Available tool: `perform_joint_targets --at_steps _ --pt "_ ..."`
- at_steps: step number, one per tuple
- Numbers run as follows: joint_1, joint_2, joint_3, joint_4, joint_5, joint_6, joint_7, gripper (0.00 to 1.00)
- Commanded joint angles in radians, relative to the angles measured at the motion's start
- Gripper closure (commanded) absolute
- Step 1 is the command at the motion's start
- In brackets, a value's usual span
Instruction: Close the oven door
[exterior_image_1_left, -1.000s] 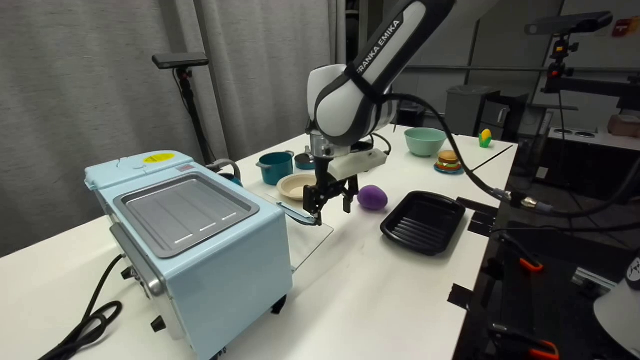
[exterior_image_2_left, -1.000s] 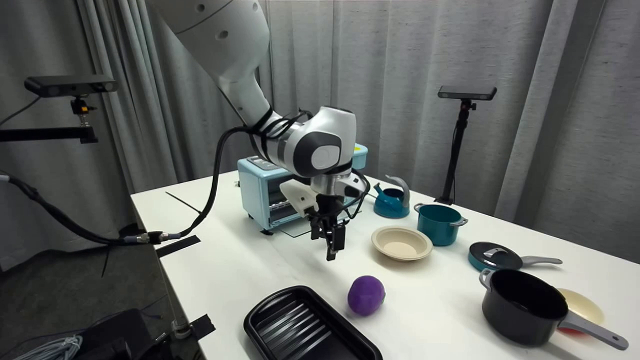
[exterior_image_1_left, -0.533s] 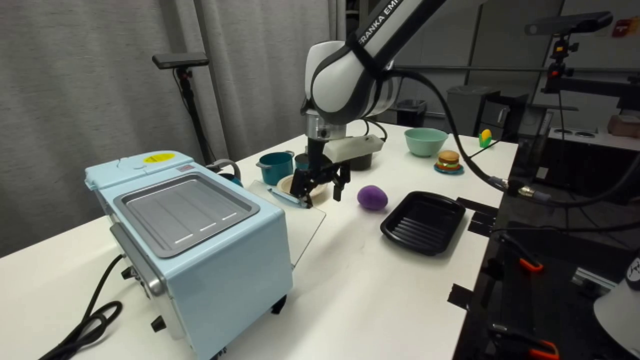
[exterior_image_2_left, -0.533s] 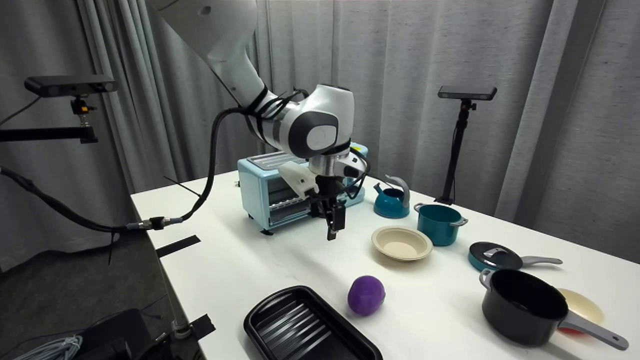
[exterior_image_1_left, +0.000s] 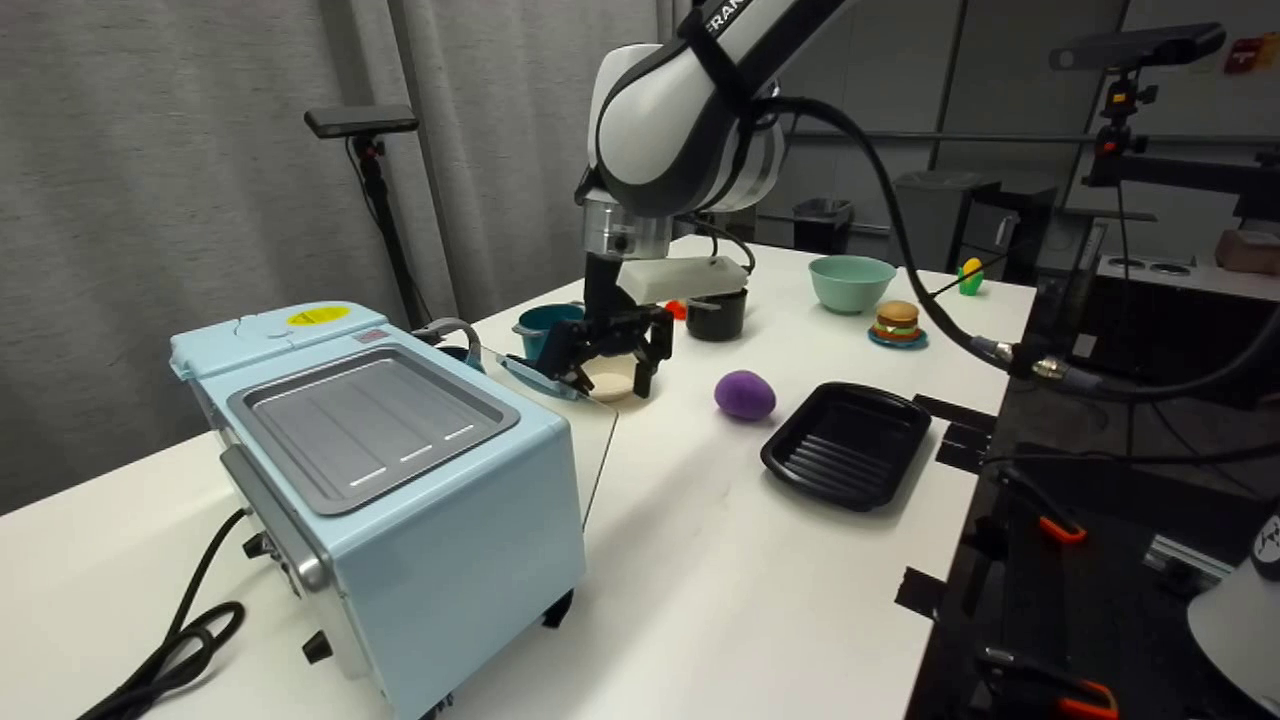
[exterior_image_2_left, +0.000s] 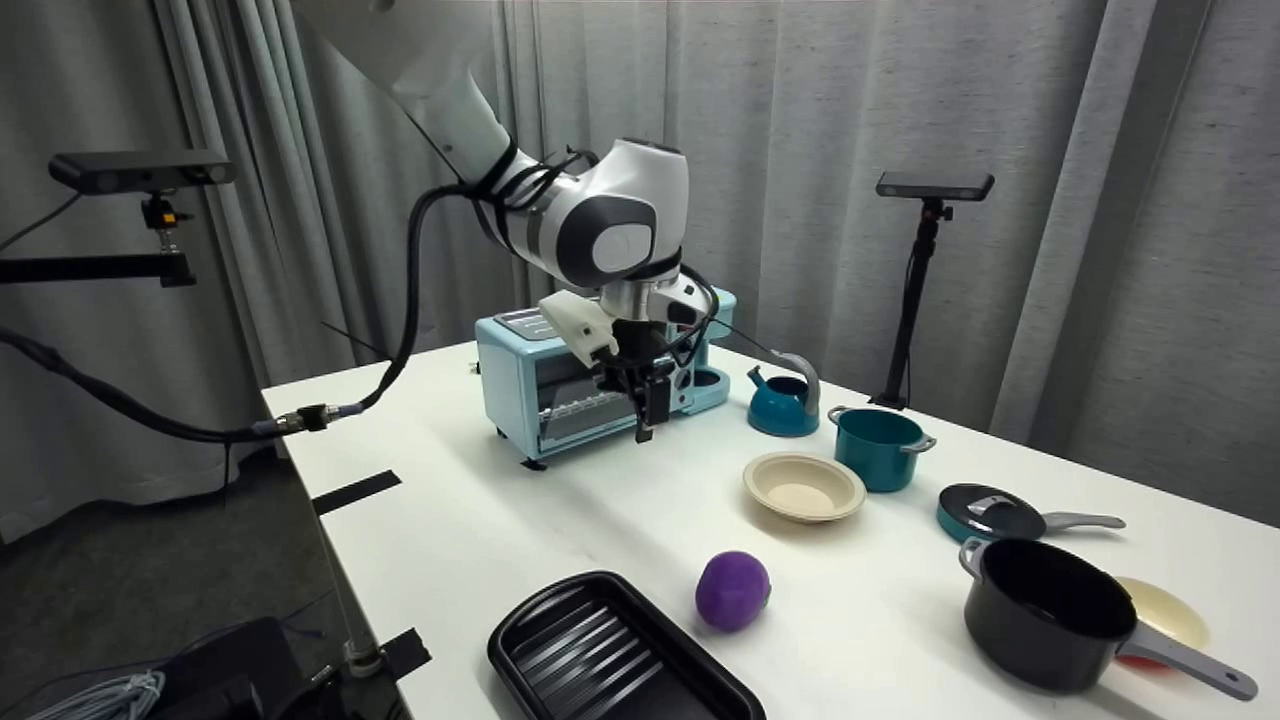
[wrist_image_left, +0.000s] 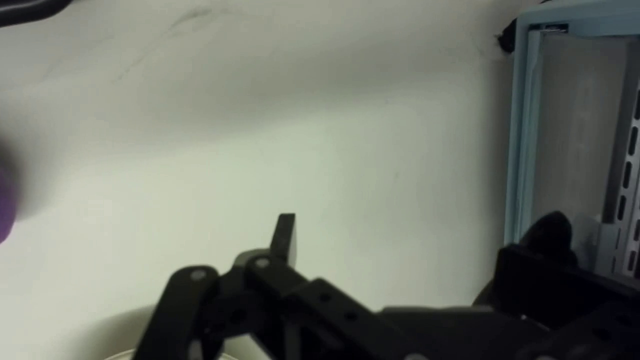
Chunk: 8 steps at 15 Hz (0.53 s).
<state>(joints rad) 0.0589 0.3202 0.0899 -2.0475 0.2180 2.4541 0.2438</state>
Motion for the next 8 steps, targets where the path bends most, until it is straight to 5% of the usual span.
perform_joint_targets --at_steps 1,8 --pt "0.001 0.023 0.012 0.049 0.053 0.028 -0.029 0.00" --pt "0.003 0.035 0.023 0.100 0.067 0.053 -0.031 0.00"
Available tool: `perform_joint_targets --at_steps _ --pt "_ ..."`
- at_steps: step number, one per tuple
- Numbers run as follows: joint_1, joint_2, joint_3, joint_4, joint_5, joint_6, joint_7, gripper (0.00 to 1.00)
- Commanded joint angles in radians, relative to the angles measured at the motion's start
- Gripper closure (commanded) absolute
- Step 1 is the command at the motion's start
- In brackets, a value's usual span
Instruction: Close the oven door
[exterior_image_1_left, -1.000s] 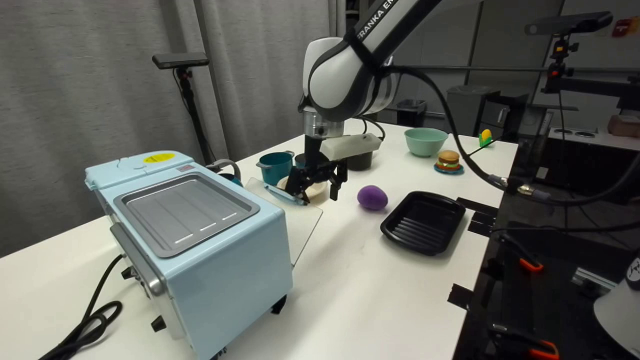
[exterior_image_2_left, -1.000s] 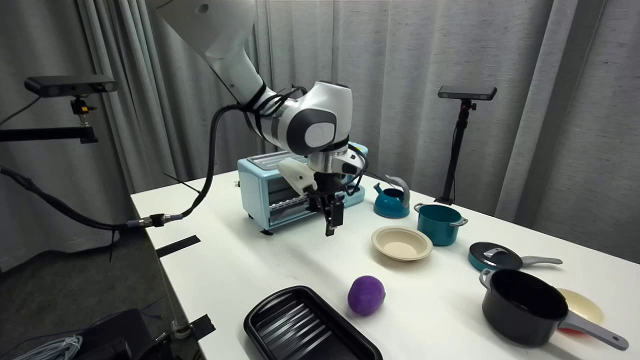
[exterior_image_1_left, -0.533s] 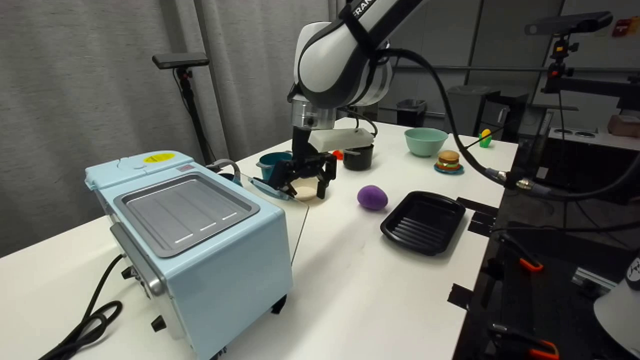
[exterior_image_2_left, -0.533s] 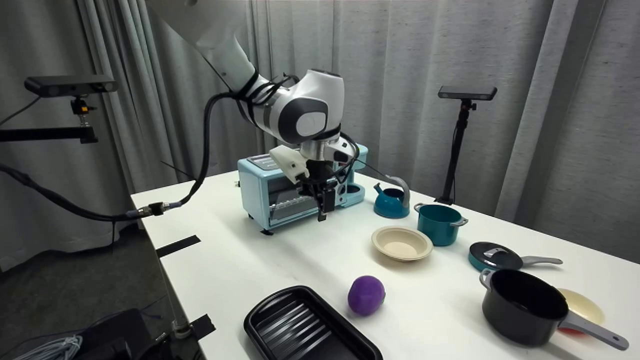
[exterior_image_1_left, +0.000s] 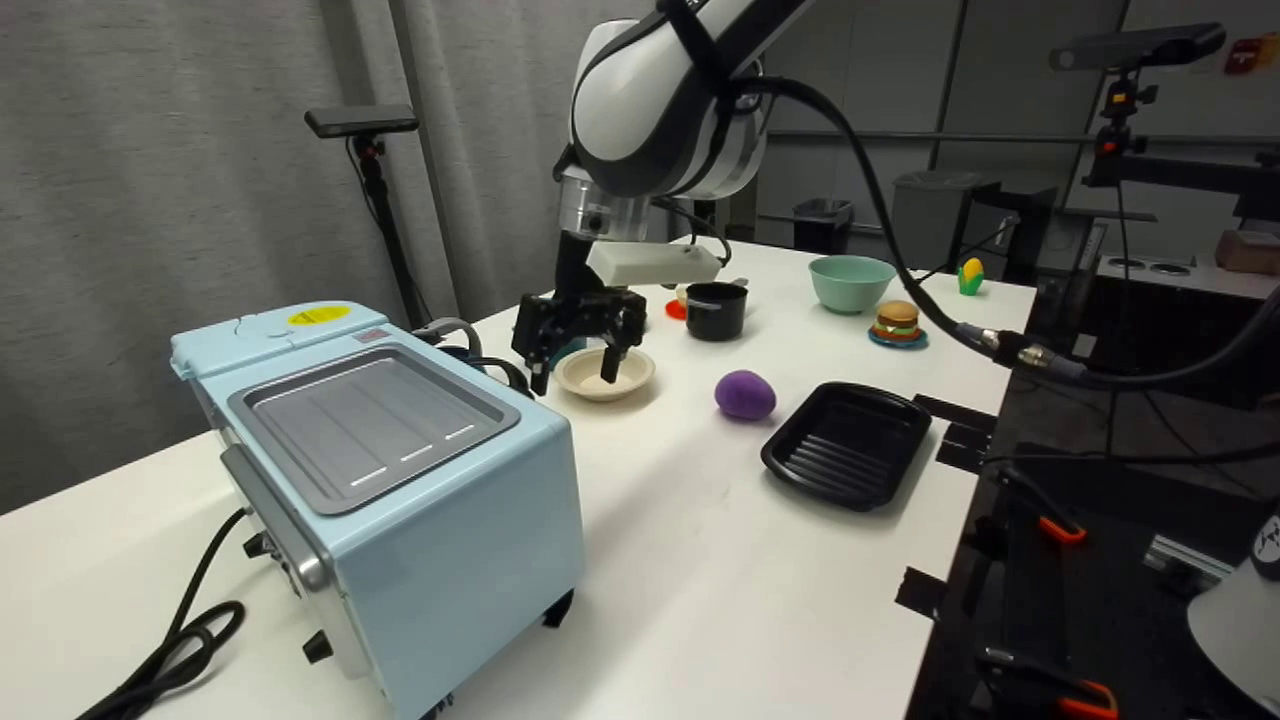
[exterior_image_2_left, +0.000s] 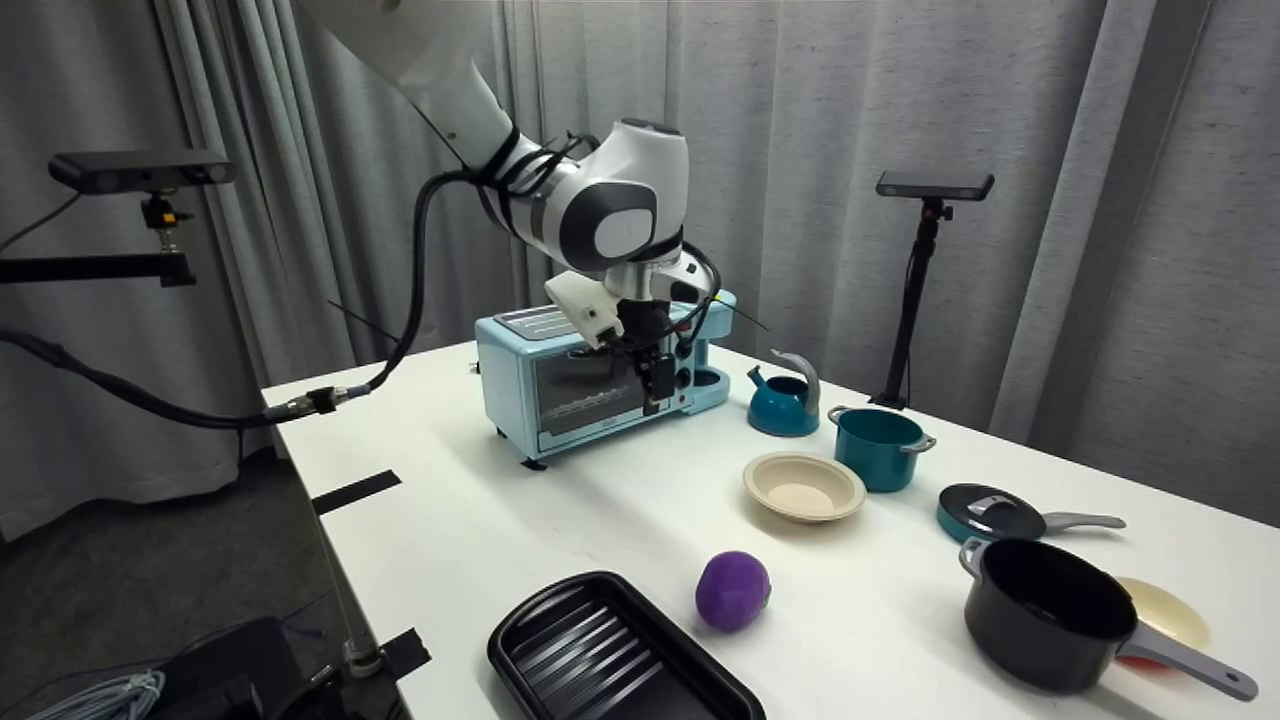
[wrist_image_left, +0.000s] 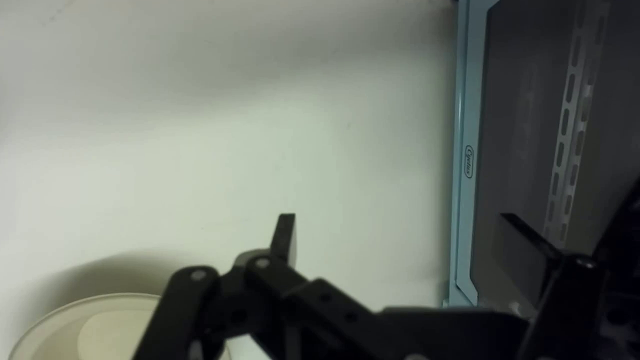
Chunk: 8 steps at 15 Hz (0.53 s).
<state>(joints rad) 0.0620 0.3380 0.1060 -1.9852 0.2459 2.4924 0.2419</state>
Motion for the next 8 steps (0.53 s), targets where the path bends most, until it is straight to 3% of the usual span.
perform_joint_targets --at_steps 1,8 --pt "0.001 0.013 0.007 0.041 0.036 0.014 -0.028 0.00" --pt "0.005 -0.045 -0.005 0.061 -0.004 -0.043 -0.028 0.00"
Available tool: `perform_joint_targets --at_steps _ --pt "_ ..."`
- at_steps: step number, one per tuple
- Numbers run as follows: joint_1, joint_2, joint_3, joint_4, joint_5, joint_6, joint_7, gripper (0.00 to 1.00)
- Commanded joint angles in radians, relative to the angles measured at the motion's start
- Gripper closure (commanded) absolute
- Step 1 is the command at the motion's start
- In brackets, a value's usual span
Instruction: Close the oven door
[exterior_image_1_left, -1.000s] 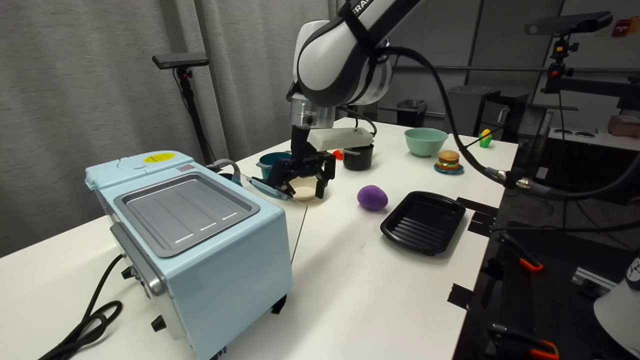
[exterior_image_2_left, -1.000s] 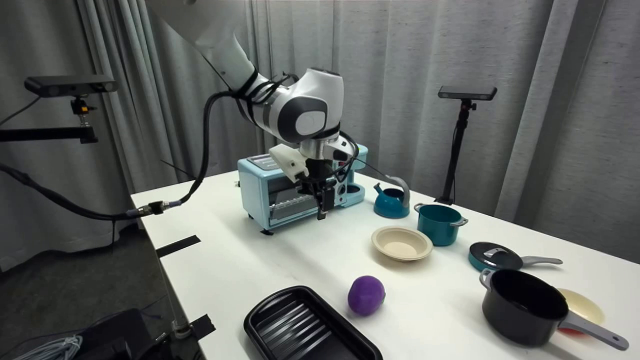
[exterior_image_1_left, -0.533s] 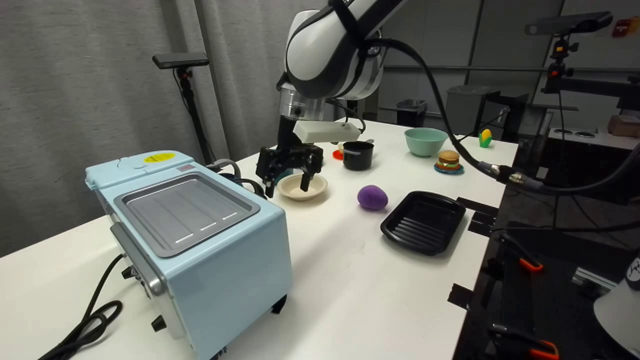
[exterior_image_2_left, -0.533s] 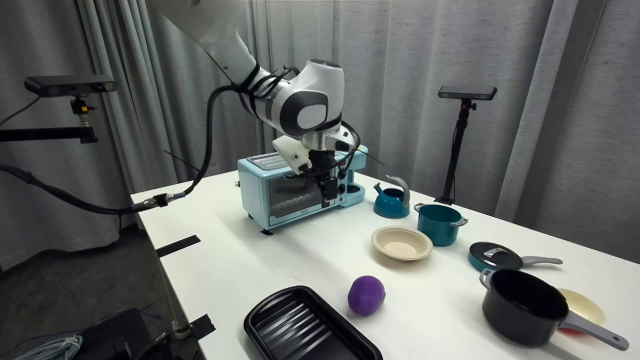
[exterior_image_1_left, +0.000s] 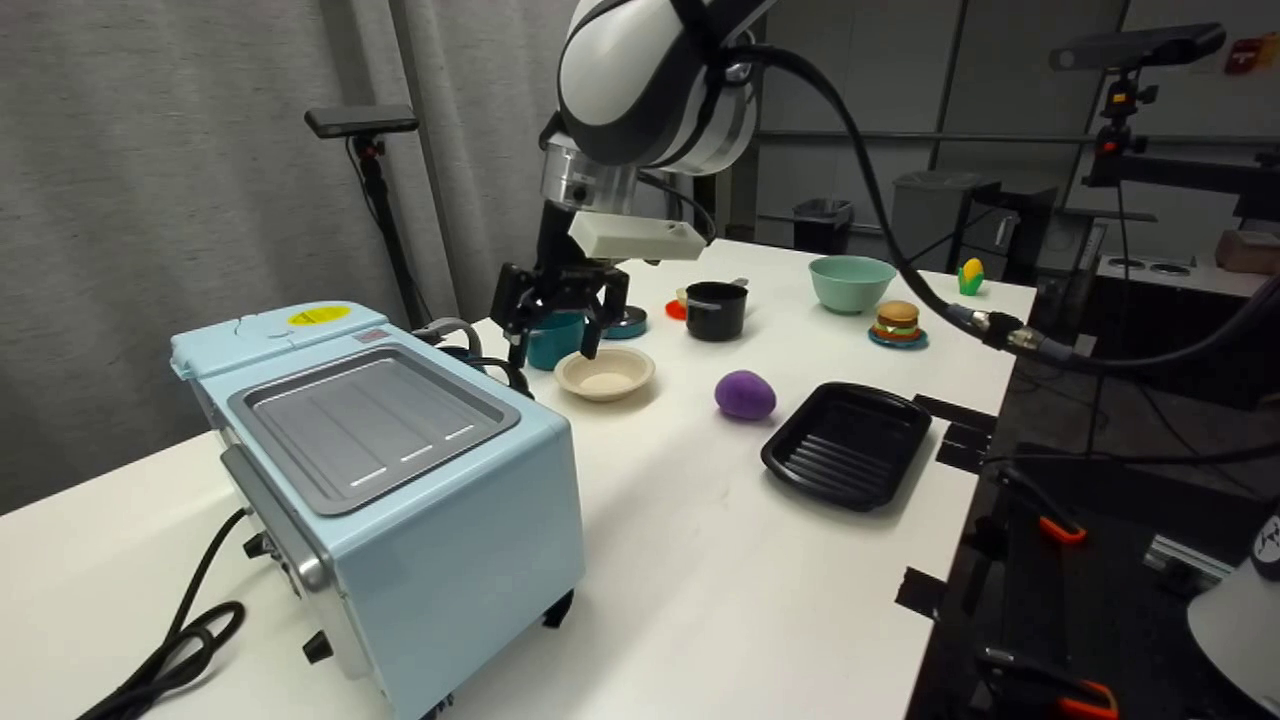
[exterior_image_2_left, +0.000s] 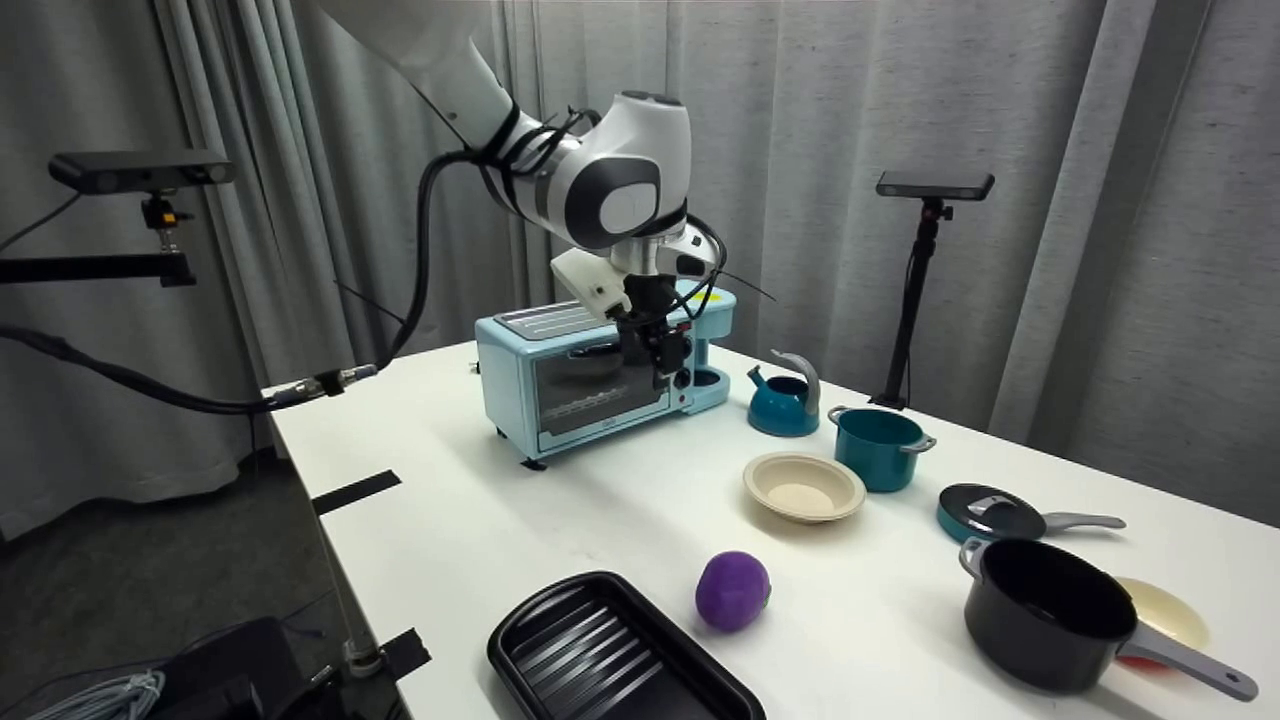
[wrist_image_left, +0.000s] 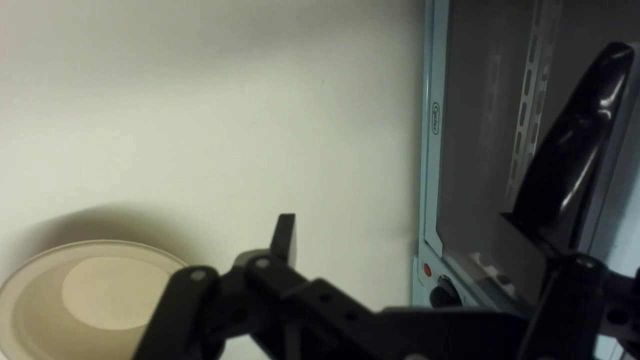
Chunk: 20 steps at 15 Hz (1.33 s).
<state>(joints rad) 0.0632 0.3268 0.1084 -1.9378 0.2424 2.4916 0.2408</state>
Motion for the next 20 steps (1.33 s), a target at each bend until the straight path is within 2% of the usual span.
perform_joint_targets --at_steps 1,14,15,20 --pt "0.002 -0.046 -0.007 0.013 0.000 -0.043 -0.030 0.00" --pt "-0.004 -0.192 -0.013 -0.008 0.013 -0.123 -0.072 0.00" --pt "0.006 -0.160 -0.014 0.007 0.001 -0.091 -0.051 0.00" --pt "0.005 -0.170 -0.015 0.004 0.001 -0.104 -0.051 0.00"
